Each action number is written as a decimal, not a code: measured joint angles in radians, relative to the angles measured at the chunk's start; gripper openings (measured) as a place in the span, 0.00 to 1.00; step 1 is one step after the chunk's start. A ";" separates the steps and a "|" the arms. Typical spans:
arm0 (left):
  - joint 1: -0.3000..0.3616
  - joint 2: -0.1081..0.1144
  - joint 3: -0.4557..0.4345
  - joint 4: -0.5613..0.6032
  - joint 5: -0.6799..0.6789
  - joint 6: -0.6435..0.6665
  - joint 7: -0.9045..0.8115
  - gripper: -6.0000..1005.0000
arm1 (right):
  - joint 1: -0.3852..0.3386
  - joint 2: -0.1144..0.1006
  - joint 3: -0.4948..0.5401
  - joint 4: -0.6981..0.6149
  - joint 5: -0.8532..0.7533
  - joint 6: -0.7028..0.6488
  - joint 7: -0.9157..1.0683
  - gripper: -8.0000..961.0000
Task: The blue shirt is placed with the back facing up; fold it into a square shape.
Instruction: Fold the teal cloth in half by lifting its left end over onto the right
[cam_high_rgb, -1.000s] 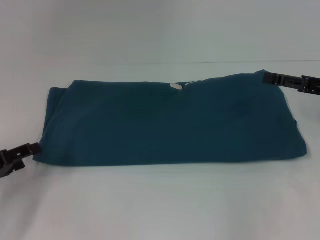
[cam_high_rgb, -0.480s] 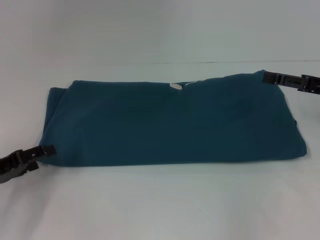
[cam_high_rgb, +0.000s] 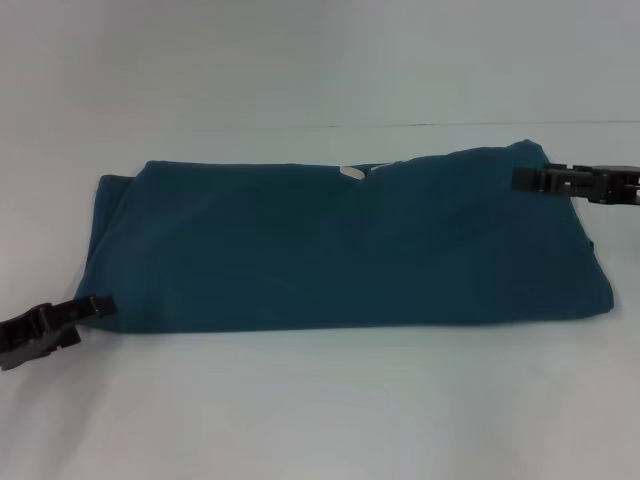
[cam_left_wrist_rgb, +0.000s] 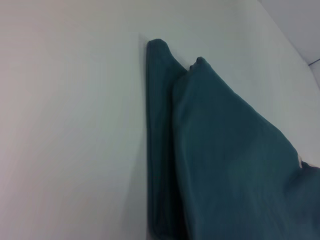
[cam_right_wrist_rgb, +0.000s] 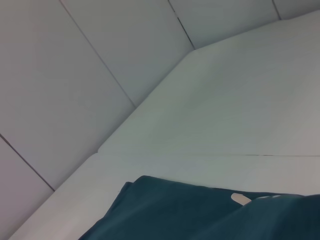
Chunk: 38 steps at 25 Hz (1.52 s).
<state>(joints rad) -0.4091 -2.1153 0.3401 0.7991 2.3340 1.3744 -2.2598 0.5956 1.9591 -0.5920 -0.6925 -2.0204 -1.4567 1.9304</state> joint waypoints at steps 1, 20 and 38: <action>0.000 0.000 0.001 0.000 0.000 -0.004 0.000 0.88 | 0.000 -0.001 0.000 0.001 0.000 0.000 0.002 0.95; -0.043 0.005 0.036 -0.026 0.023 -0.063 -0.006 0.88 | 0.000 -0.002 0.026 -0.001 0.004 -0.002 0.019 0.95; -0.050 0.005 0.070 -0.021 0.027 -0.122 -0.021 0.51 | -0.008 0.004 0.048 -0.002 0.007 -0.004 0.021 0.95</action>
<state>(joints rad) -0.4590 -2.1108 0.4099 0.7779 2.3605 1.2527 -2.2812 0.5876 1.9631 -0.5444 -0.6944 -2.0139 -1.4605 1.9511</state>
